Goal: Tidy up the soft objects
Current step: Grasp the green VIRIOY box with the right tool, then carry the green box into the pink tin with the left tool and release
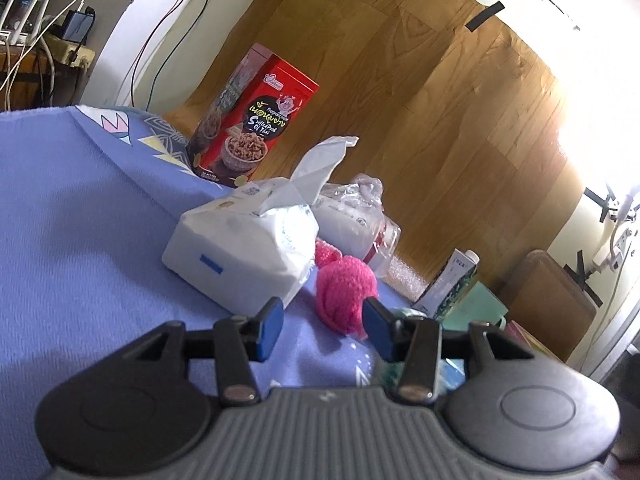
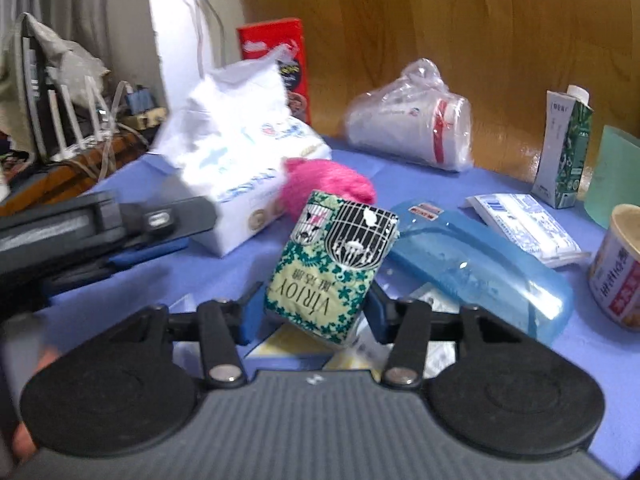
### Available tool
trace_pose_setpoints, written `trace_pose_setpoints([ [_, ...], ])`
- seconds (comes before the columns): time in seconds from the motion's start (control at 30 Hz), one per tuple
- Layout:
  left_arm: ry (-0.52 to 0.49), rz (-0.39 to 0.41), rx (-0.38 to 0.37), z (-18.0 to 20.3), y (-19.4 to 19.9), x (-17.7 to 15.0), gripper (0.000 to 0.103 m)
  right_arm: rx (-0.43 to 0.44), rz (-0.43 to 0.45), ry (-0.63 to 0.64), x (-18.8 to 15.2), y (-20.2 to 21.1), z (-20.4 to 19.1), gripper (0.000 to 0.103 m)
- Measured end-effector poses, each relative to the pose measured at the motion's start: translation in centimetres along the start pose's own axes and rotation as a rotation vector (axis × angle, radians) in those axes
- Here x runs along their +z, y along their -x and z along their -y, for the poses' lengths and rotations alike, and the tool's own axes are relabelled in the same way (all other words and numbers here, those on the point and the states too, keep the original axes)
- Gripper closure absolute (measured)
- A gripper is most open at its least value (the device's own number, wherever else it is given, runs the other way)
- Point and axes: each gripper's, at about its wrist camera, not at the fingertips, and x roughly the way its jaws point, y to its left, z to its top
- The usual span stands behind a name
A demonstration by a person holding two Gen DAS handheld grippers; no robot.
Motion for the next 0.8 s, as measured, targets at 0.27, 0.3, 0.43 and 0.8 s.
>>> trace_pose_setpoints([
  [0.27, -0.110, -0.155, -0.110, 2.0, -1.1, -0.7, 0.059, 0.028, -0.042, 0.092, -5.1, 8.0, 0.9, 0.047],
  [0.3, -0.142, -0.184, -0.128, 2.7, -1.2, -1.0, 0.059, -0.005, -0.041, 0.091, -5.6, 8.7, 1.3, 0.047],
  [0.43, -0.192, -0.319, -0.228, 5.7, -1.4, -2.7, 0.059, -0.159, -0.008, 0.027, -7.6, 11.1, 3.1, 0.035],
  [0.8, -0.221, -0.610, -0.340, 12.3, -2.6, -6.9, 0.062, -0.115, 0.031, -0.070, -9.4, 12.8, 5.2, 0.026],
])
